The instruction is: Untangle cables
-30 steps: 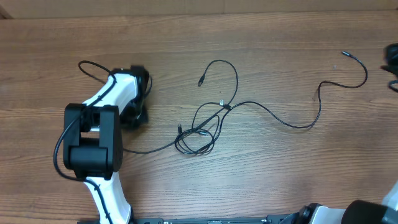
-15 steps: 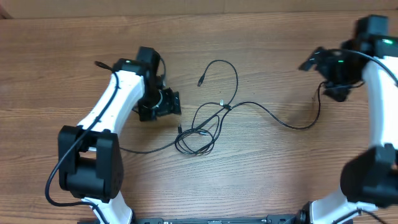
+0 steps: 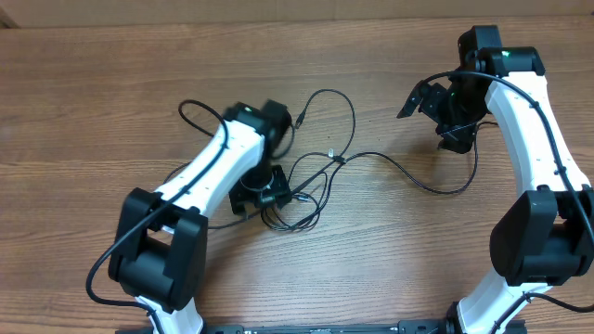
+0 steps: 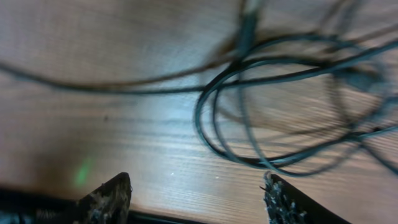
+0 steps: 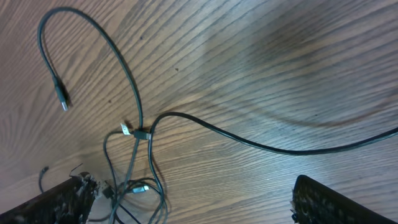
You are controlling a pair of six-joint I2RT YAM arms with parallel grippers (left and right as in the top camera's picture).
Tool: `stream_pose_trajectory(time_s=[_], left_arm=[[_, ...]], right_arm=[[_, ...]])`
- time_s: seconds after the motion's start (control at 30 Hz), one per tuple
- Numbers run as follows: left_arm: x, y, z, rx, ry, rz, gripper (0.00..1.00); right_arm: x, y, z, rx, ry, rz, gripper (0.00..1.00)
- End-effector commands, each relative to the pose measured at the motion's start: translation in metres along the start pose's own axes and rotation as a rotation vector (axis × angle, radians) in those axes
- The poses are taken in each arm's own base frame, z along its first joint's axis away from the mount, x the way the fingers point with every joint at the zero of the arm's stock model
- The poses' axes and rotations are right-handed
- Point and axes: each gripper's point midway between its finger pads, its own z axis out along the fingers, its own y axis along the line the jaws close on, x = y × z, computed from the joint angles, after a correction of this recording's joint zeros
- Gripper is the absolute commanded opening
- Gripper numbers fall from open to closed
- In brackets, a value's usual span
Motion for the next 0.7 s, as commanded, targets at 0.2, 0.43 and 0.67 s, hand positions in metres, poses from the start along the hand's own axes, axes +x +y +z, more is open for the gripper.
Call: stream_pose_trajectory(time_s=[0.2, 0.43, 0.67], left_arm=[[0.006, -0.007, 0.025, -0.049, -0.077, -0.121, 0.59], [0.0, -0.013, 0.034, -0.048, -0.142, -0.106, 0.37], [0.016, 0.011, 0.057, -0.126, -0.092, -0.149, 0.04]], right_arm=[[0.012, 0.019, 0.004, -0.002, 0.008, -0.121, 1.0], [0.019, 0.028, 0.007, -0.001, 0.015, -0.15, 1.0], [0.03, 0.029, 0.011, -0.016, 0.06, -0.147, 1.0]])
